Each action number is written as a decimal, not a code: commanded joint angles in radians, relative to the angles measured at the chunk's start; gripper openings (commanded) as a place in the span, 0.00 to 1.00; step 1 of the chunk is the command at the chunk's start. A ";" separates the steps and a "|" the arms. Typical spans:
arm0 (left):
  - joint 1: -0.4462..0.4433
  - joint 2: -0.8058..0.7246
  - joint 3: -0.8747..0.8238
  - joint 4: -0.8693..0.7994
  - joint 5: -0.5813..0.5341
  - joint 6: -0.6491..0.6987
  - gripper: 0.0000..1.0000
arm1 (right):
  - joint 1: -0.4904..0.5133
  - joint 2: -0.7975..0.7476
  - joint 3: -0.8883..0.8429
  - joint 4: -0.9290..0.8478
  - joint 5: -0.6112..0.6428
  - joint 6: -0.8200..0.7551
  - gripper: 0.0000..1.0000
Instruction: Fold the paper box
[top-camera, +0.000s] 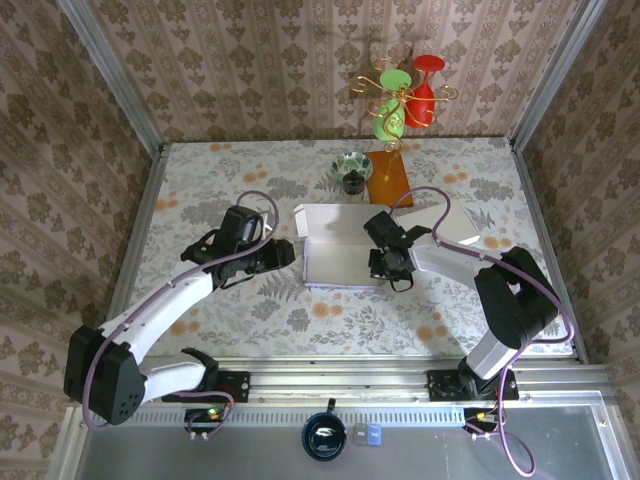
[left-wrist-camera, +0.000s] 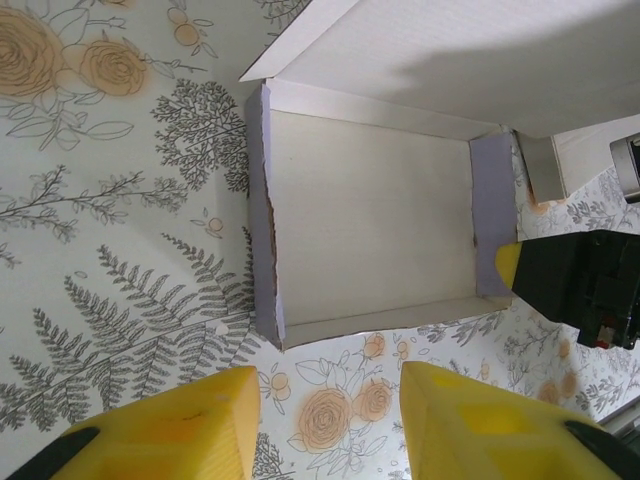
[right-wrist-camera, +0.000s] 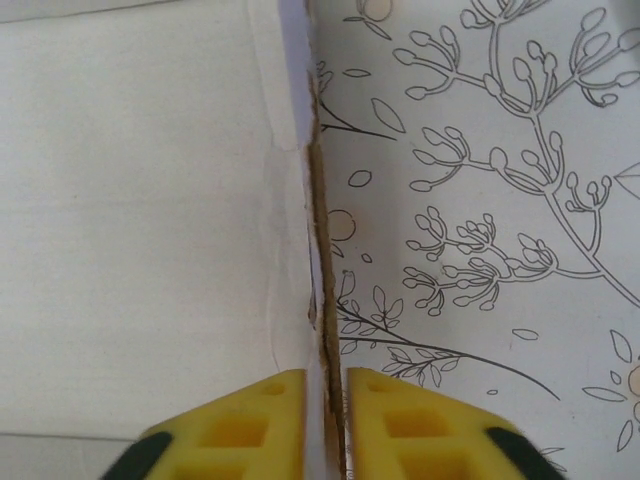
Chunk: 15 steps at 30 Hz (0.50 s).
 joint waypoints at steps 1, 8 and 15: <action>-0.005 0.024 0.061 0.019 0.024 0.058 0.43 | -0.005 -0.057 0.014 -0.024 0.006 -0.034 0.27; 0.013 0.095 0.164 -0.048 0.054 0.204 0.45 | -0.009 -0.172 0.053 -0.115 0.053 -0.191 0.45; 0.112 0.134 0.222 -0.068 0.112 0.344 0.46 | -0.071 -0.357 0.052 -0.154 0.046 -0.374 0.53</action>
